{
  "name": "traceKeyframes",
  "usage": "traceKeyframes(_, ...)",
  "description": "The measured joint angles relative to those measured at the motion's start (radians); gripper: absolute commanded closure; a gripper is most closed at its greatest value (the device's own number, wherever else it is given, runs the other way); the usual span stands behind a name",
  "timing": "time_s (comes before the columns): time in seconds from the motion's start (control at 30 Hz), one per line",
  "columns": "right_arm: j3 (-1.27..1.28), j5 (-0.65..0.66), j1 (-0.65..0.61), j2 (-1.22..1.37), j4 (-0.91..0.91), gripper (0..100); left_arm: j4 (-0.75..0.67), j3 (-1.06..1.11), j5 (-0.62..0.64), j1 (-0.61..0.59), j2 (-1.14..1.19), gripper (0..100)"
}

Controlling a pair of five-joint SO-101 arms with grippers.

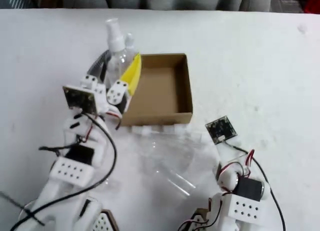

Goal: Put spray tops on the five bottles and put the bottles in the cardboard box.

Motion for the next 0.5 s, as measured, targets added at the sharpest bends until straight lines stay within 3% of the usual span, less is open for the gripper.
traceKeyframes(0.5, 0.025, 0.000, 0.000, 0.000, -0.037, 98.1, -0.491, 0.005, 0.000, 0.000, 0.505, 98)
